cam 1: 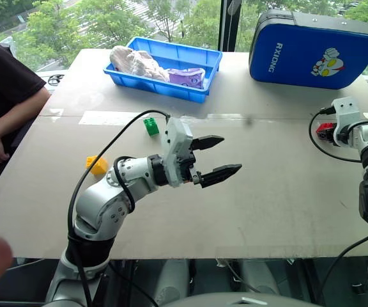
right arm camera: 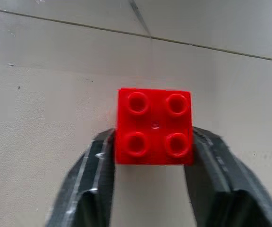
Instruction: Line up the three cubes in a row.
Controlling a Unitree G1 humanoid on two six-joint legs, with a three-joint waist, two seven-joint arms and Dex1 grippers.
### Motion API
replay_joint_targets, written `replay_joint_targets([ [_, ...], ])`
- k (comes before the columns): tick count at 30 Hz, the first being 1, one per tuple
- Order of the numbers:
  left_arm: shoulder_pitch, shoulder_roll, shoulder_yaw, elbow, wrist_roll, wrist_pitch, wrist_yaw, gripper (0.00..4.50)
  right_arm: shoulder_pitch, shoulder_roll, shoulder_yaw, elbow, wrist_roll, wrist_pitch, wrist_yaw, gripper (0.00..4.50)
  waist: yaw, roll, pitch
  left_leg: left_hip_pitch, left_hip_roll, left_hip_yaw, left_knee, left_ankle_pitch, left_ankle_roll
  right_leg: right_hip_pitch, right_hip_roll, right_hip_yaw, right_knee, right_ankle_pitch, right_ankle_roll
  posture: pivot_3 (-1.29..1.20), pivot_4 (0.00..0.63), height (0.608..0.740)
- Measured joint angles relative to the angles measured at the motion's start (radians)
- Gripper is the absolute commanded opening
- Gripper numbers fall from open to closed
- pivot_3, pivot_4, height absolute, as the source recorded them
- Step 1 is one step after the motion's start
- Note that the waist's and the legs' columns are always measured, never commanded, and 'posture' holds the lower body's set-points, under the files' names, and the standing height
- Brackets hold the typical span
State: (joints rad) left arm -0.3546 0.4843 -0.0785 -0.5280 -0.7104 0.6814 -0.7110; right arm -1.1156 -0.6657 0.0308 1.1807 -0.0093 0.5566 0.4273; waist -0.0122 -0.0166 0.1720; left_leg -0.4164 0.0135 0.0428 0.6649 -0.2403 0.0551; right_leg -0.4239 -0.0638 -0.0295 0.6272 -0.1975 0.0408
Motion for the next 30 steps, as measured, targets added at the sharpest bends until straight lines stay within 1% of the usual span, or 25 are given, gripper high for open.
replay_joint_targets([
  [3,0.013,0.002,0.008,-0.005,0.0,-0.001,0.0,4.5,0.0,0.0,0.002,0.005,-0.012,-0.023,0.029,1.32,0.0,0.0,0.0,0.0,0.0,0.0,0.0,0.0,0.0,0.0,0.0,0.0,0.0,0.0,0.0,0.0,0.15,0.74],
  [5,0.031,0.005,0.023,-0.006,0.0,-0.008,-0.001,4.5,0.001,0.0,0.008,-0.001,-0.02,-0.045,0.086,1.32,0.0,0.0,0.0,0.0,0.0,0.0,0.0,0.0,0.0,0.0,0.0,0.0,0.0,0.0,0.0,0.0,0.15,0.74],
  [6,0.051,0.012,0.034,-0.008,0.0,-0.014,-0.002,4.5,0.01,-0.003,0.021,-0.029,-0.023,-0.069,0.151,1.32,-0.002,0.0,0.0,0.001,0.001,0.001,0.0,0.0,0.0,0.0,0.0,0.001,0.0,0.0,0.0,0.0,0.15,0.74],
  [8,0.1,0.033,0.056,-0.012,0.0,-0.024,-0.008,4.5,0.072,-0.017,0.033,-0.183,0.008,-0.096,0.344,1.32,-0.004,0.001,0.0,0.001,0.003,0.001,0.0,0.0,0.0,0.0,0.001,0.001,0.0,0.0,0.0,0.0,0.15,0.74],
  [9,0.114,0.039,0.064,-0.012,0.001,-0.029,-0.012,4.5,0.097,-0.022,0.034,-0.244,0.026,-0.098,0.402,1.32,-0.003,0.001,0.0,0.001,0.004,0.001,0.0,0.0,0.0,0.0,0.001,0.001,0.0,0.0,0.0,0.0,0.15,0.74],
  [11,0.191,0.087,0.102,-0.018,0.006,-0.072,-0.052,4.5,0.237,-0.054,0.057,-0.568,0.124,-0.111,0.654,1.32,0.0,0.002,0.0,0.0,0.006,0.0,0.0,-0.001,0.0,-0.001,0.002,-0.001,0.001,0.0,0.0,0.0,0.15,0.74],
  [12,0.199,0.091,0.108,-0.019,0.008,-0.078,-0.057,4.5,0.248,-0.056,0.064,-0.599,0.134,-0.111,0.68,1.32,0.001,0.002,0.001,0.0,0.006,0.0,0.0,-0.001,0.0,-0.001,0.002,-0.002,0.001,0.0,0.0,0.0,0.15,0.74],
  [13,0.213,0.102,0.117,-0.026,0.003,-0.081,-0.07,4.5,0.279,-0.066,0.079,-0.682,0.146,-0.114,0.727,1.32,0.002,0.002,0.001,0.0,0.007,0.0,0.0,-0.001,0.0,-0.001,0.002,-0.002,0.001,0.0,0.0,0.0,0.15,0.74],
  [14,0.25,0.136,0.135,-0.052,-0.014,-0.08,-0.095,4.5,0.314,-0.08,0.109,-0.784,0.156,-0.134,0.789,1.32,0.003,0.002,0.001,0.0,0.007,0.0,0.0,-0.001,0.0,-0.001,0.002,-0.003,0.001,0.0,0.0,0.0,0.15,0.74],
  [16,0.296,0.204,0.169,-0.077,-0.029,-0.074,-0.132,4.5,0.334,-0.083,0.165,-0.877,0.156,-0.177,0.875,1.32,0.002,0.003,0.001,0.001,0.007,0.0,0.0,-0.001,0.0,-0.001,0.002,-0.002,0.001,0.0,-0.001,0.0,0.15,0.74],
  [17,0.308,0.228,0.186,-0.086,-0.034,-0.07,-0.143,4.5,0.336,-0.081,0.188,-0.899,0.156,-0.193,0.903,1.32,0.001,0.003,0.001,0.001,0.007,0.001,0.0,-0.001,0.0,-0.001,0.002,-0.002,0.001,-0.002,-0.004,0.0,0.15,0.74],
  [19,0.331,0.264,0.216,-0.112,-0.047,-0.065,-0.16,4.5,0.334,-0.064,0.212,-0.906,0.155,-0.208,0.939,1.32,0.002,0.003,0.001,0.001,0.007,0.001,0.002,-0.001,0.0,-0.001,0.002,-0.002,0.001,-0.002,-0.004,0.0,0.15,0.74],
  [23,0.385,0.337,0.257,-0.144,-0.057,-0.051,-0.184,4.5,0.324,-0.012,0.278,-0.841,0.104,-0.302,0.943,1.32,0.003,0.003,0.001,0.001,0.007,0.002,0.004,-0.001,0.0,0.0,0.002,-0.002,0.001,-0.002,-0.004,0.0,0.15,0.74],
  [25,0.392,0.346,0.269,-0.151,-0.06,-0.05,-0.184,4.5,0.324,0.007,0.291,-0.824,0.091,-0.325,0.942,1.32,0.003,0.003,0.001,0.001,0.007,0.002,0.004,-0.001,0.0,-0.001,0.002,-0.002,0.001,0.0,-0.006,0.0,0.15,0.74],
  [30,0.404,0.354,0.283,-0.173,-0.081,-0.034,-0.173,4.5,0.308,0.041,0.313,-0.769,0.063,-0.368,0.942,1.32,0.002,0.003,0.001,0.001,0.007,0.003,0.003,0.0,-0.001,-0.001,0.002,-0.002,0.001,0.0,-0.007,0.0,0.15,0.74],
])
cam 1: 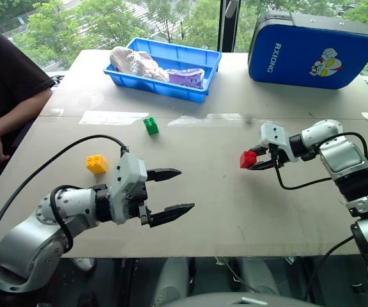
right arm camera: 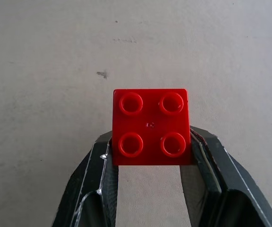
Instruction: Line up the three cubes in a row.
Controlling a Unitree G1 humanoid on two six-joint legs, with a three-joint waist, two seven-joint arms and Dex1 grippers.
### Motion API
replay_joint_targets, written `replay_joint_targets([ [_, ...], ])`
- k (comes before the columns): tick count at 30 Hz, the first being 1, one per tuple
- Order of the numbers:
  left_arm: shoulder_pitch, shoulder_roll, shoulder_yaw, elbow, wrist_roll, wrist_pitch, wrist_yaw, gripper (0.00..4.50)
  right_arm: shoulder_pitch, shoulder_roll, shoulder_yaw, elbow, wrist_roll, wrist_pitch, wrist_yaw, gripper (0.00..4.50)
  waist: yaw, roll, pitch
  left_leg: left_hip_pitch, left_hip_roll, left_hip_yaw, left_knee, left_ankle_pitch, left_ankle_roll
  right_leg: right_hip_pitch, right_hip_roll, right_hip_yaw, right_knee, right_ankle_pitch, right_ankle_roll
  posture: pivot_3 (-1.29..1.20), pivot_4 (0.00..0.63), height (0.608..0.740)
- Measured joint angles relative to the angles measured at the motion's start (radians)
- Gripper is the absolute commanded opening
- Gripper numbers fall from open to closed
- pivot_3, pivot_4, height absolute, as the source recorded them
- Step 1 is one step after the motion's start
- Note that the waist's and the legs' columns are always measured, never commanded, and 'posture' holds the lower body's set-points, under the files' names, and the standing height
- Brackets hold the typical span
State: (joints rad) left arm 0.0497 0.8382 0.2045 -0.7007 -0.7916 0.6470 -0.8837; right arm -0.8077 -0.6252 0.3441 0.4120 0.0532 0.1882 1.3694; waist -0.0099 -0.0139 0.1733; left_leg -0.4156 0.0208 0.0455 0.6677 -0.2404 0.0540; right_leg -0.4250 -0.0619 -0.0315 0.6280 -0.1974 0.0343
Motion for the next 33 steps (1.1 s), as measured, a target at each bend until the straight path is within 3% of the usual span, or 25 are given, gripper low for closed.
replay_joint_targets([
  [14,0.018,0.005,0.023,-0.02,-0.037,0.025,0.041,4.5,-0.073,0.083,0.035,0.157,-0.073,-0.078,0.029,1.32,-0.001,0.0,0.0,0.0,0.0,0.0,0.0,0.0,0.001,0.0,0.001,0.0,0.0,0.0,0.0,0.0,0.15,0.74],
  [15,0.02,0.005,0.024,-0.021,-0.037,0.026,0.042,4.5,-0.076,0.085,0.035,0.163,-0.081,-0.083,0.029,2.13,-0.001,0.0,0.0,0.0,0.0,0.0,0.0,0.0,0.001,0.0,0.001,0.0,0.0,0.0,0.0,0.0,0.15,0.74],
  [17,0.02,0.006,0.024,-0.025,-0.038,0.026,0.045,4.5,-0.08,0.09,0.036,0.178,-0.088,-0.083,0.032,2.66,-0.001,0.0,0.0,0.0,0.0,0.0,0.0,0.0,0.0,0.0,0.001,0.0,0.0,0.0,0.0,0.0,0.15,0.74],
  [21,0.02,0.006,0.024,-0.025,-0.038,0.025,0.058,4.5,-0.081,0.099,0.036,0.186,-0.093,-0.084,0.037,4.44,-0.001,0.0,0.0,0.0,0.0,0.001,0.0,0.0,0.0,0.0,0.001,0.0,0.0,0.0,0.0,0.0,0.15,0.74],
  [27,0.026,-0.017,0.05,-0.006,-0.05,0.025,0.096,4.5,-0.08,0.093,0.005,0.166,-0.066,-0.097,0.041,4.44,-0.001,0.001,0.0,0.0,0.0,0.0,0.0,0.0,0.0,0.0,0.001,0.0,0.0,0.0,0.0,0.0,0.15,0.74],
  [33,-0.148,-0.09,0.049,0.168,0.084,0.077,0.363,4.5,0.019,0.01,-0.165,-0.165,0.111,0.046,0.04,4.44,0.022,0.0,0.0,0.0,0.0,-0.002,0.0,0.0,0.001,0.0,0.002,-0.001,0.001,0.002,0.004,0.0,0.15,0.74],
])
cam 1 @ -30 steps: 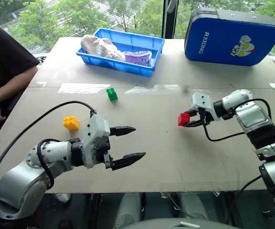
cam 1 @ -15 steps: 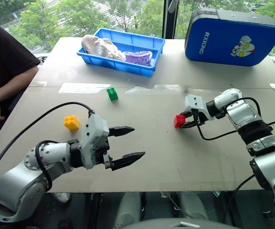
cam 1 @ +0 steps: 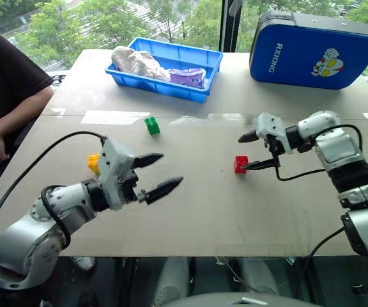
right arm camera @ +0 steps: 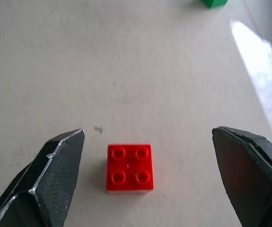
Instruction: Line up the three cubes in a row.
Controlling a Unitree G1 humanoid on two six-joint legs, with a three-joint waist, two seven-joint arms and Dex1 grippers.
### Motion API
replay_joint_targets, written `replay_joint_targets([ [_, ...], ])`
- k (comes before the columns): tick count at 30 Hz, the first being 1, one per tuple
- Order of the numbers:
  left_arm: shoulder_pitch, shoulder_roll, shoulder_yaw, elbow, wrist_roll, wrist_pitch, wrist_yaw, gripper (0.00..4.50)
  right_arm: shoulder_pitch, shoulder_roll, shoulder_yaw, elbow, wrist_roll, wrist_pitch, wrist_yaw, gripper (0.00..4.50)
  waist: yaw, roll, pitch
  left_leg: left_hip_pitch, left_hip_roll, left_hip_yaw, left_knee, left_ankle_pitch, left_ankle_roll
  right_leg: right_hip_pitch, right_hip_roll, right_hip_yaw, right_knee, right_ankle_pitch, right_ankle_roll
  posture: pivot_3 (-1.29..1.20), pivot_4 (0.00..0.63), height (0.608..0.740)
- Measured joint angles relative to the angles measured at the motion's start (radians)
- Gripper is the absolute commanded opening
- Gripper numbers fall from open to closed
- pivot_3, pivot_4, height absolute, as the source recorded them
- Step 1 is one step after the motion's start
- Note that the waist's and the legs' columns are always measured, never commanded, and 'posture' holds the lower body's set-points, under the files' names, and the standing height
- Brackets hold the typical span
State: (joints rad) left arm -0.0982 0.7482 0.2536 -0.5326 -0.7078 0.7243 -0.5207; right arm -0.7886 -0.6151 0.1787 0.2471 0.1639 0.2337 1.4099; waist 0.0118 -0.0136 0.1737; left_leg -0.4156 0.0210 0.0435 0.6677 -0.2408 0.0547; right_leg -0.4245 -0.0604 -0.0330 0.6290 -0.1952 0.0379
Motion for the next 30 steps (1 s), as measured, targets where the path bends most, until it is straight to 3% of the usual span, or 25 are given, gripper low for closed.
replay_joint_targets([
  [5,-0.354,-0.09,-0.071,0.283,0.147,0.186,0.282,4.5,0.243,-0.031,-0.242,-0.474,0.153,0.261,-0.251,4.44,0.023,-0.002,0.0,0.0,-0.002,-0.003,0.001,0.0,0.0,0.003,-0.001,-0.003,0.0,0.0,0.001,0.0,0.15,0.74],
  [8,-0.435,-0.152,-0.091,0.39,0.216,0.209,0.374,4.5,0.361,-0.041,-0.332,-0.63,0.185,0.349,-0.354,4.44,0.017,-0.002,0.0,0.0,-0.003,-0.001,0.001,0.001,-0.002,0.003,-0.002,-0.001,-0.001,0.0,0.001,0.0,0.15,0.74],
  [12,-0.555,-0.347,-0.095,0.547,0.321,0.197,0.559,4.5,0.544,-0.066,-0.512,-0.872,0.268,0.451,-0.46,4.44,0.028,-0.005,0.001,-0.001,-0.003,-0.002,0.001,0.002,-0.004,0.003,-0.003,-0.001,-0.001,0.001,0.002,0.0,0.15,0.74],
  [16,-0.583,-0.465,-0.095,0.597,0.372,0.171,0.64,4.5,0.612,-0.096,-0.633,-0.952,0.355,0.464,-0.49,4.44,0.015,-0.006,0.001,0.0,-0.002,-0.001,0.001,0.0,0.0,0.003,-0.003,0.0,-0.001,0.001,0.002,0.0,0.15,0.74],
  [27,-0.696,-0.592,-0.098,0.871,0.52,-0.056,0.746,4.5,0.725,-0.146,-0.706,-0.96,0.464,0.431,-0.512,4.44,0.005,-0.007,0.0,0.0,-0.003,0.0,0.001,0.0,0.001,0.003,-0.002,0.001,-0.001,0.002,0.003,0.0,0.15,0.74],
  [30,-0.722,-0.622,-0.091,0.972,0.542,-0.13,0.766,3.31,0.73,-0.161,-0.707,-0.965,0.482,0.426,-0.528,4.47,0.006,-0.007,0.001,0.0,-0.003,-0.001,0.001,0.0,0.001,0.003,-0.002,0.0,-0.001,0.002,0.003,0.0,0.15,0.74],
])
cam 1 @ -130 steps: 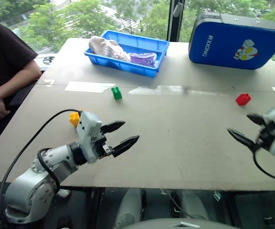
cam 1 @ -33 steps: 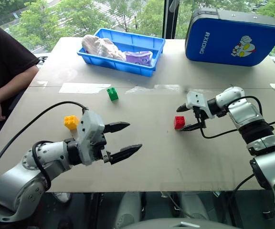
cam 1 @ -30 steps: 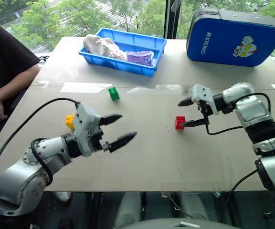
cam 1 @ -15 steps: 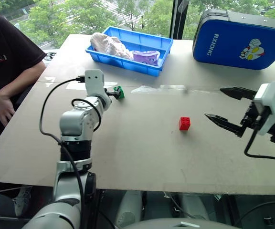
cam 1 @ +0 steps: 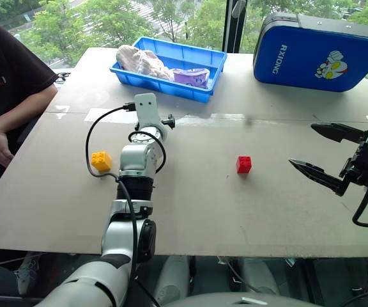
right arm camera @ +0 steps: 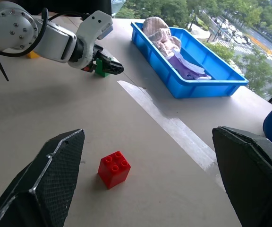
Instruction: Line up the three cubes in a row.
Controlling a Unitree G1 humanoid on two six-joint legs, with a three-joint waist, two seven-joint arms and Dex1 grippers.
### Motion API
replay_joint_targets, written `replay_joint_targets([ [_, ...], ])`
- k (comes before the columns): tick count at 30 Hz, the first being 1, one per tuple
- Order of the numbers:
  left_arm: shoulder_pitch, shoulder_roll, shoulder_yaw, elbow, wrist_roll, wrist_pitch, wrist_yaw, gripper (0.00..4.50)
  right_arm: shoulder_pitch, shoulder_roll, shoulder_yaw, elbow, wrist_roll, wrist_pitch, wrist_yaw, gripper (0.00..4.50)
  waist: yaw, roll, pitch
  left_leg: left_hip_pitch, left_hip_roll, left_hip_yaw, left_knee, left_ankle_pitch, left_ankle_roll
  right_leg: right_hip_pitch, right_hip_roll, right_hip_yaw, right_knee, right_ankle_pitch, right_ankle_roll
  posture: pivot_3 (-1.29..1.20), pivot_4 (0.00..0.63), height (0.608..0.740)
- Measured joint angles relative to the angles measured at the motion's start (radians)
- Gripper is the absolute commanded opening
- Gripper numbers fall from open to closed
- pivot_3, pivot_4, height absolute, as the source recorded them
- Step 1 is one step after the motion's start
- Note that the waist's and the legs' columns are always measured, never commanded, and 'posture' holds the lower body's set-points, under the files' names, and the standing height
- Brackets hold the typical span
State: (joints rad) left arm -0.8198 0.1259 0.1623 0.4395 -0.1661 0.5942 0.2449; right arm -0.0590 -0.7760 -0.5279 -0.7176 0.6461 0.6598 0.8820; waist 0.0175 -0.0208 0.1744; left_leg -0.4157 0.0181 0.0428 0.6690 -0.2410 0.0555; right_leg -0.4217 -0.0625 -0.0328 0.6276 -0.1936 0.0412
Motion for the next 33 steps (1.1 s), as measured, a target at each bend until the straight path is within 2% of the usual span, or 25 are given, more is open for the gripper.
replay_joint_targets([
  [3,-0.003,-0.009,0.006,0.062,0.02,-0.052,0.022,1.84,0.004,-0.016,0.0,-0.006,0.015,-0.005,-0.016,4.47,-0.001,0.0,0.0,0.0,0.0,0.0,0.0,0.0,0.0,0.0,0.0,0.0,0.0,0.0,0.0,0.0,0.15,0.74],
  [4,-0.002,-0.009,0.007,0.07,0.025,-0.063,0.026,1.49,0.004,-0.019,0.0,-0.007,0.019,-0.006,-0.019,4.47,-0.001,0.0,0.0,0.0,0.0,0.0,0.0,0.0,0.0,0.0,0.0,0.0,0.0,0.0,0.0,0.0,0.15,0.74],
  [5,-0.004,-0.007,0.013,0.079,0.028,-0.08,0.027,1.36,0.004,-0.024,0.0,-0.009,0.026,-0.007,-0.024,4.47,-0.001,0.0,0.0,0.0,0.0,0.0,0.0,0.0,0.0,0.0,0.0,0.0,0.0,0.0,0.0,0.0,0.15,0.74],
  [7,-0.001,-0.001,0.015,0.081,0.035,-0.091,0.018,1.35,0.01,-0.029,0.0,-0.012,0.035,-0.008,-0.036,4.47,0.0,0.0,0.0,0.0,0.0,0.0,0.0,0.0,0.0,0.0,0.0,0.0,0.0,0.0,0.0,0.0,0.15,0.74],
  [10,0.031,0.033,0.009,0.036,0.016,-0.095,-0.088,1.35,0.029,-0.036,-0.002,-0.019,0.044,-0.009,-0.048,4.47,-0.002,0.0,0.0,0.0,0.001,0.0,0.0,0.0,0.0,0.0,0.0,0.0,0.0,0.0,0.0,0.0,0.15,0.74],
  [13,0.143,0.169,-0.077,-0.108,-0.076,-0.117,-0.493,1.35,0.061,-0.037,-0.007,-0.042,0.063,-0.009,-0.062,4.47,-0.007,0.0,0.0,0.0,0.003,0.002,-0.001,0.0,-0.001,-0.001,0.0,0.0,0.0,0.0,-0.001,0.0,0.15,0.74],
  [14,0.178,0.232,-0.116,-0.171,-0.128,-0.118,-0.689,1.35,0.075,-0.037,-0.009,-0.05,0.07,-0.009,-0.065,4.47,-0.005,0.0,0.0,0.0,0.003,0.002,-0.001,0.0,-0.001,-0.001,0.0,0.0,0.0,-0.001,-0.002,0.0,0.15,0.74],
  [15,0.18,0.239,-0.122,-0.179,-0.136,-0.118,-0.721,1.35,0.076,-0.038,-0.009,-0.05,0.071,-0.009,-0.065,4.47,-0.002,0.0,0.0,0.0,0.003,0.001,-0.001,0.0,-0.001,-0.001,0.0,0.0,0.0,-0.002,-0.004,0.0,0.15,0.74],
  [16,0.194,0.328,-0.179,-0.226,-0.179,-0.112,-0.925,1.35,0.088,-0.039,-0.009,-0.06,0.072,-0.013,-0.065,4.47,-0.001,0.0,0.0,-0.001,0.003,0.001,0.0,0.0,-0.001,-0.001,0.0,-0.001,0.0,-0.002,-0.005,0.0,0.15,0.74],
  [20,0.162,0.512,-0.274,-0.232,-0.214,-0.16,-1.366,1.35,0.192,-0.044,-0.009,-0.09,0.071,-0.03,-0.041,4.47,0.0,0.001,0.0,0.0,0.002,0.001,0.0,0.0,0.0,-0.001,0.0,-0.001,-0.001,-0.003,-0.005,0.0,0.15,0.74],
  [23,0.082,0.521,-0.358,-0.162,-0.171,-0.241,-1.543,1.35,0.231,-0.045,-0.018,-0.107,0.073,-0.047,-0.022,4.47,0.007,0.001,0.0,0.0,0.002,0.002,0.002,0.0,0.001,0.0,-0.002,0.0,-0.001,-0.005,-0.001,0.0,0.15,0.74],
  [26,0.026,0.495,-0.431,-0.052,-0.103,-0.352,-1.651,1.35,0.284,-0.049,-0.033,-0.127,0.073,-0.061,-0.003,4.47,0.007,0.0,-0.001,0.0,0.001,0.002,0.002,0.0,0.001,0.0,-0.001,0.001,-0.001,-0.005,-0.001,0.0,0.15,0.74],
  [31,-0.004,0.464,-0.481,0.036,-0.032,-0.463,-1.686,1.35,0.312,-0.048,-0.043,-0.134,0.073,-0.076,0.003,4.47,0.0,0.0,0.0,0.0,0.002,0.002,0.001,-0.001,0.001,-0.001,0.0,0.0,-0.001,-0.003,-0.004,0.0,0.15,0.74],
  [33,-0.033,0.404,-0.498,0.124,0.019,-0.54,-1.686,1.35,0.364,-0.042,-0.065,-0.158,0.078,-0.079,0.004,4.47,0.001,0.0,0.0,-0.001,0.002,0.001,0.001,-0.001,0.001,-0.001,0.001,0.0,-0.001,-0.004,-0.002,0.0,0.15,0.74],
])
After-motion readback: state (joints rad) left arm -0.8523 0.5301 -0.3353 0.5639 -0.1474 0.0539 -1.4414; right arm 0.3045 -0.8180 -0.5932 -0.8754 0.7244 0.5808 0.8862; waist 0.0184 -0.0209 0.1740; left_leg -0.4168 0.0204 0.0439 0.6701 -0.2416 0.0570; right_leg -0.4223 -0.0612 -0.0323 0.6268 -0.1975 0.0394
